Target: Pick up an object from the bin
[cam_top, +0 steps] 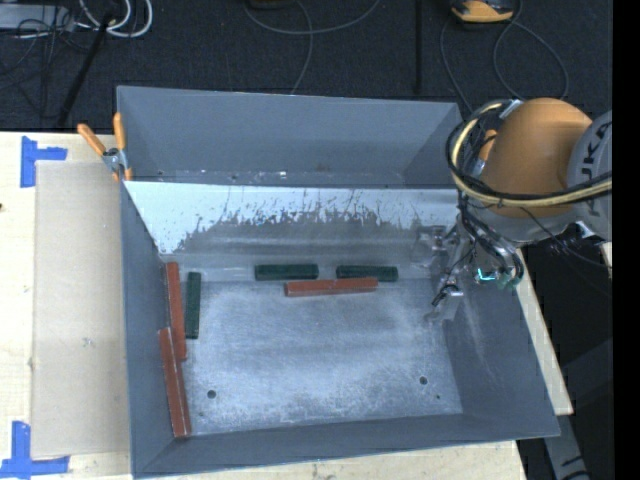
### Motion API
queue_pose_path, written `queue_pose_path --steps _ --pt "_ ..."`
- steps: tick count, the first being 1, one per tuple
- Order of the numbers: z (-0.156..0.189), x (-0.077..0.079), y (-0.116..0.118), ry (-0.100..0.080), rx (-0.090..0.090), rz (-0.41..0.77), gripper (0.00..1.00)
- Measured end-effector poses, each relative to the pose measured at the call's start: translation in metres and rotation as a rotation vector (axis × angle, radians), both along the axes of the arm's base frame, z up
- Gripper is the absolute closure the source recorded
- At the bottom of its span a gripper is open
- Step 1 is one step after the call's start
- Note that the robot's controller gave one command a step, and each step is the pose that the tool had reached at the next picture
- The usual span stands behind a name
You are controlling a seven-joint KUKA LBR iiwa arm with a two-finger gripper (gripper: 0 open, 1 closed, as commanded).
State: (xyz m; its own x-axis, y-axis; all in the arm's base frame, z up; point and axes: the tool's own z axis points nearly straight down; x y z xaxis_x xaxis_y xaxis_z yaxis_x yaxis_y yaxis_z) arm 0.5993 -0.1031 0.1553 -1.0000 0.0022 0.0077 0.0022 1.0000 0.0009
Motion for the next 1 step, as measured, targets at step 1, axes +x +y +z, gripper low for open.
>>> queue_pose_path --steps 1 --pt "-0.0487 -0.0242 0.0162 -0.003 0.0 -0.176 0.0"
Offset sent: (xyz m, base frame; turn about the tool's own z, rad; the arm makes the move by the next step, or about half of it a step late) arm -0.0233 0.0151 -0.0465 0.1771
